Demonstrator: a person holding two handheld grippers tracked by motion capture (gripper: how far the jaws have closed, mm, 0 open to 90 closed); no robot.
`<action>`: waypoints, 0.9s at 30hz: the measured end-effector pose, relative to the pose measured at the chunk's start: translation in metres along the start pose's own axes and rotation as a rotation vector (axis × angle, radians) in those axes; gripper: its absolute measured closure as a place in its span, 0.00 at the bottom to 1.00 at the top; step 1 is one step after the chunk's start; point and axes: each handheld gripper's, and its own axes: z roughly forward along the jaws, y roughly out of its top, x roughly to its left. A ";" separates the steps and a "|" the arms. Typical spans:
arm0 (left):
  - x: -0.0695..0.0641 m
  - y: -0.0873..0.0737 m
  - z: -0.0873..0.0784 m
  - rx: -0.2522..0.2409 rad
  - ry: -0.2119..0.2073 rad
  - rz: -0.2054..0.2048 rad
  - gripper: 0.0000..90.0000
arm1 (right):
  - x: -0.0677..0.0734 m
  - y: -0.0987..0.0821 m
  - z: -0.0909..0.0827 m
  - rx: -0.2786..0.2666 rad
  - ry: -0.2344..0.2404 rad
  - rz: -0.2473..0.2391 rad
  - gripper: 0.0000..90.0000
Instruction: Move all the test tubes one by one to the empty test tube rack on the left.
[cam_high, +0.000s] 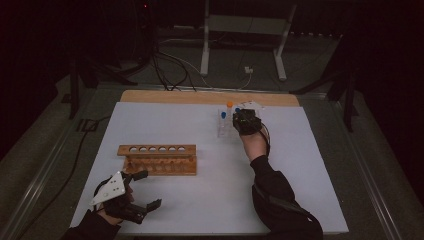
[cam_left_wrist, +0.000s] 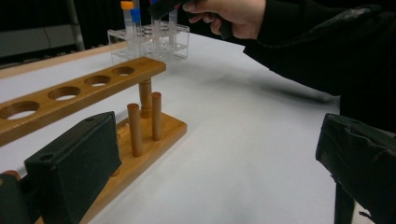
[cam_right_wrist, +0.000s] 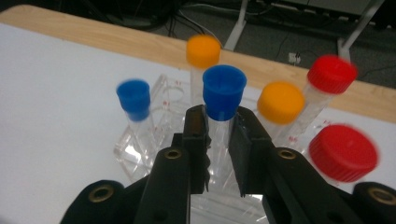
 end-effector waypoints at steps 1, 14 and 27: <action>0.000 0.000 0.000 -0.001 0.002 0.000 0.00 | 0.000 0.002 -0.002 -0.006 0.001 -0.001 0.85; 0.003 0.002 -0.003 -0.003 0.015 -0.045 0.00 | 0.001 0.026 -0.034 -0.074 0.010 -0.056 0.85; -0.004 0.003 0.000 -0.001 -0.016 -0.033 0.01 | 0.007 0.012 -0.070 -0.070 0.131 -0.115 0.85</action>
